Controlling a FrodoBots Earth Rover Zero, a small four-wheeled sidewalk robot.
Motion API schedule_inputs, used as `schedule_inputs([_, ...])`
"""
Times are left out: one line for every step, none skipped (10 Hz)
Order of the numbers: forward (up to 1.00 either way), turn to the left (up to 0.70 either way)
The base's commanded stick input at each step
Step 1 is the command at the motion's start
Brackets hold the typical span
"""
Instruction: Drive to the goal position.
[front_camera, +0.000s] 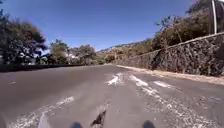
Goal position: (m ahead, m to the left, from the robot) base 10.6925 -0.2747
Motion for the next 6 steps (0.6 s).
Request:
schedule_inputs([0.70, 0.00])
schedule_inputs([0.70, 0.00])
schedule_inputs([0.70, 0.00])
schedule_inputs([0.70, 0.00])
schedule_inputs([0.70, 0.00])
schedule_inputs([0.70, 0.00])
